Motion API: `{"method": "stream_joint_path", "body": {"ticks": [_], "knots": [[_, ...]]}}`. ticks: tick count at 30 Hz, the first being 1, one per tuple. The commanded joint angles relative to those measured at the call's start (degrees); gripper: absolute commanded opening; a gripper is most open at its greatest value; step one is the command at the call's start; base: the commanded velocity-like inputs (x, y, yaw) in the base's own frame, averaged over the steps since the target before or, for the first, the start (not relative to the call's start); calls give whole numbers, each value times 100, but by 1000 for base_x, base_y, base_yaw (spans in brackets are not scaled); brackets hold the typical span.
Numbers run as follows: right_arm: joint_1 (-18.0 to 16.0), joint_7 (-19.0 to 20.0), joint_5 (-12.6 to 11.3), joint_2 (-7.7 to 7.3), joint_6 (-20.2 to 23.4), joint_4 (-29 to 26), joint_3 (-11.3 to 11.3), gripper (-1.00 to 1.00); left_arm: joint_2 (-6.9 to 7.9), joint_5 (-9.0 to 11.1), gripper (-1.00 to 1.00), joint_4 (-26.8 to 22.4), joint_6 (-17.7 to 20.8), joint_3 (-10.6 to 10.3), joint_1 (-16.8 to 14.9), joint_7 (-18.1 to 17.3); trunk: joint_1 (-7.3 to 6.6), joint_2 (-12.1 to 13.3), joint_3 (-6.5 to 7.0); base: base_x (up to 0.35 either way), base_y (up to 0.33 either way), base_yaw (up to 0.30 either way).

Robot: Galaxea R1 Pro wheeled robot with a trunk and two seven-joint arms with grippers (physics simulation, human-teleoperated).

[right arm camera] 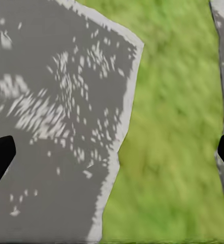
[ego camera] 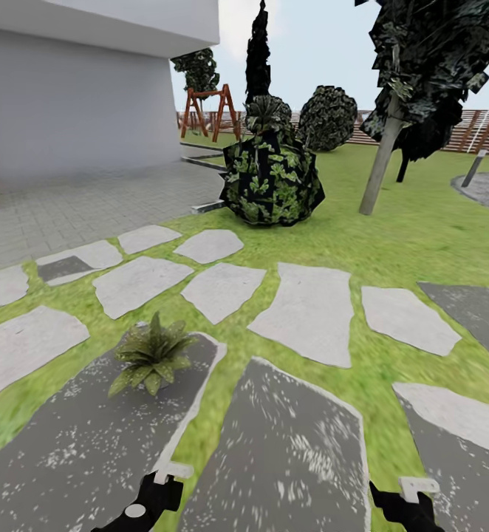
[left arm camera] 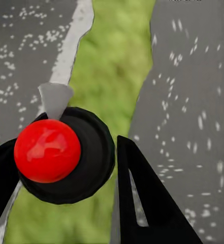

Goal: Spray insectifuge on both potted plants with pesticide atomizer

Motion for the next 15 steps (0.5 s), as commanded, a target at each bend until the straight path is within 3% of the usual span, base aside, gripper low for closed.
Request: {"method": "stream_joint_path", "body": {"ticks": [1,10,15], "knots": [[1,17,-62,0,-19,8,46,100,2,31,-100,6,-20,-50,-4,27,-1,-2,-4,0,0,-264],[58,0,-62,15,-28,8,40,100,16,45,-100,26,-21,-41,1,27,-1,-2,-4,0,0,-264],[62,4,-68,27,-28,8,39,100,60,189,-100,60,-206,-41,0,27,-1,-2,-4,0,0,-264]]}}
